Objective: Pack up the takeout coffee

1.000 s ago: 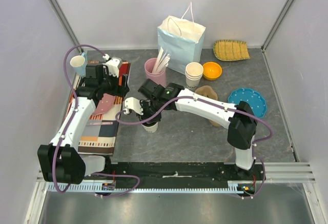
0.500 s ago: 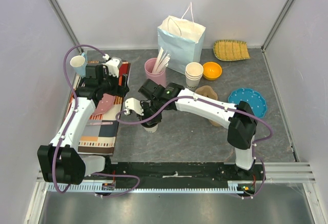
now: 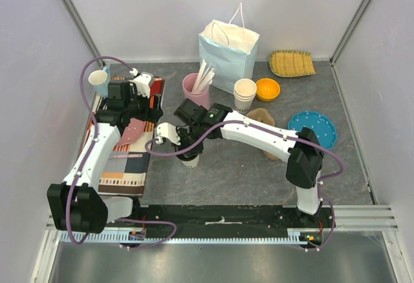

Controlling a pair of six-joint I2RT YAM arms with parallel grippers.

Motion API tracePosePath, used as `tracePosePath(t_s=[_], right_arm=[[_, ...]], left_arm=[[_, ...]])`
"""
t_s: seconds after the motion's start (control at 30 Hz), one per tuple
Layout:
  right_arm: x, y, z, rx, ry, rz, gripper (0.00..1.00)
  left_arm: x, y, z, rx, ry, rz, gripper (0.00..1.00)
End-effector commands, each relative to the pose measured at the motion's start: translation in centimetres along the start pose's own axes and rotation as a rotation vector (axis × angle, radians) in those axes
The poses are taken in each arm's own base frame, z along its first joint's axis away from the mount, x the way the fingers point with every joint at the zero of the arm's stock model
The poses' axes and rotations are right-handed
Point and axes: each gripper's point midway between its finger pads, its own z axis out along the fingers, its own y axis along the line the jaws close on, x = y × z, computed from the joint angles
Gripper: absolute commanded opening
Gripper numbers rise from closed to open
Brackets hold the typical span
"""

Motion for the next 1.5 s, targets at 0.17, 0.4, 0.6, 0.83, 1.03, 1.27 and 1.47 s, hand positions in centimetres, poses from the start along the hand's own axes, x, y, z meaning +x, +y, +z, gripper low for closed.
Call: tracePosePath(t_s=[0.17,0.4,0.6,0.83,1.03,1.27,1.47], right_arm=[[-1.1,-0.6,-0.3,0.004,-0.032,-0.014,0.00],[-0.8,-0.4,0.1,-0.009,-0.027,-0.008,0.00],[-0.1,-0.5,0.5,-0.021,-0.018,0.007,0.00],[-0.1,-0.2,0.4,-0.027,-0.021,0.013,0.00],[-0.4,0.0,-0.1,-0.021,-0.031,0.028,0.00],[-0.6,0.1,-0.3,-0.024,-0.042,0.018,0.00],[-0.1,0.1,0.4,-0.036,-0.026,0.027,0.00]], left_arm=[[-1.1,-0.2,-0.8,0.012,-0.047,0.044,0.81],[-1.0,-0.2,-0.7,0.011,-0.045,0.048,0.81],[-1.0,-0.1,-0.9,0.004,-0.047,0.049,0.81],[-1.0,-0.1,-0.8,0.008,-0.046,0.047,0.81],[-1.0,-0.1,-0.7,0.008,-0.043,0.049,0.81],[-1.0,0.0,-0.7,0.007,-0.043,0.051,0.81],[-1.0,0.0,-0.7,0.005,-0.043,0.051,0.81]])
